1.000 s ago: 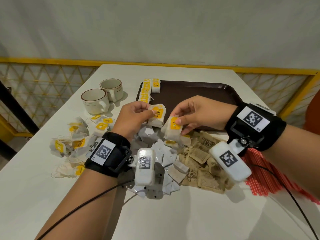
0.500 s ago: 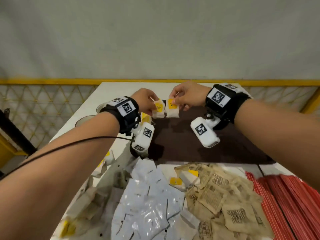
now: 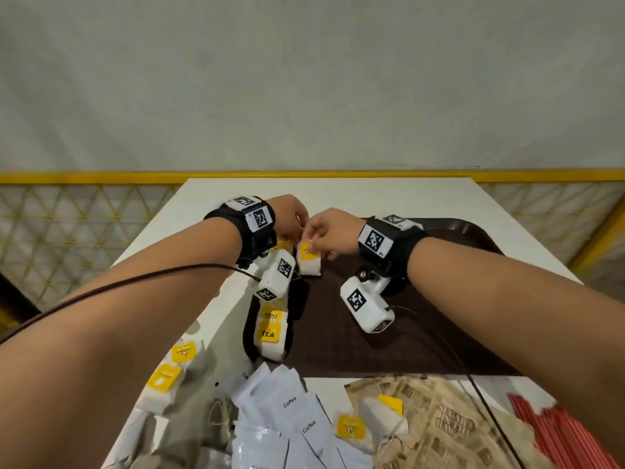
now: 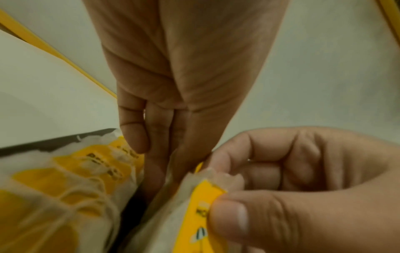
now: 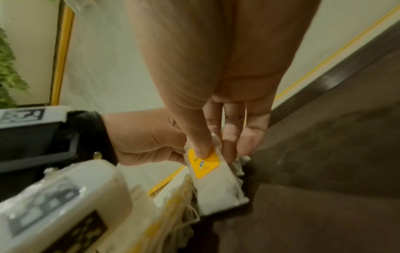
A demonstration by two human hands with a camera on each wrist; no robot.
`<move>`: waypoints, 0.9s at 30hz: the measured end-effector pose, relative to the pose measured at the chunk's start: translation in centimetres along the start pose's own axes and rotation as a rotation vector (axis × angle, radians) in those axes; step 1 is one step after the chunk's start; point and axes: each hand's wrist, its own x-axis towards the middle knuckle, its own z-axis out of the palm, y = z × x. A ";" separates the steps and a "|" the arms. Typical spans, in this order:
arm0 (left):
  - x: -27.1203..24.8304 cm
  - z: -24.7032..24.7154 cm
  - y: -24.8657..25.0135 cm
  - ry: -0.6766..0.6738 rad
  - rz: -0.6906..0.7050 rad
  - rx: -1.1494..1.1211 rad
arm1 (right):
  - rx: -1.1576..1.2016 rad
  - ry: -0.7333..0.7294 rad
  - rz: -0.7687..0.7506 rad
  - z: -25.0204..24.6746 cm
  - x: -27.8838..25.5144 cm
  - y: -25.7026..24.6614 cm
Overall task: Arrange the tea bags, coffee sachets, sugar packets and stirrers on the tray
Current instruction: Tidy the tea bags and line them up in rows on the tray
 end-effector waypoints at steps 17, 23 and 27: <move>0.1 0.2 -2.0 0.071 -0.003 -0.174 | 0.205 0.203 0.165 0.8 1.1 2.2; 0.3 -0.2 -2.2 0.146 -0.030 -0.224 | 0.302 0.250 0.214 1.5 1.6 2.1; 0.5 0.1 -2.1 0.169 -0.059 -0.260 | 0.263 0.273 0.216 1.7 1.9 1.9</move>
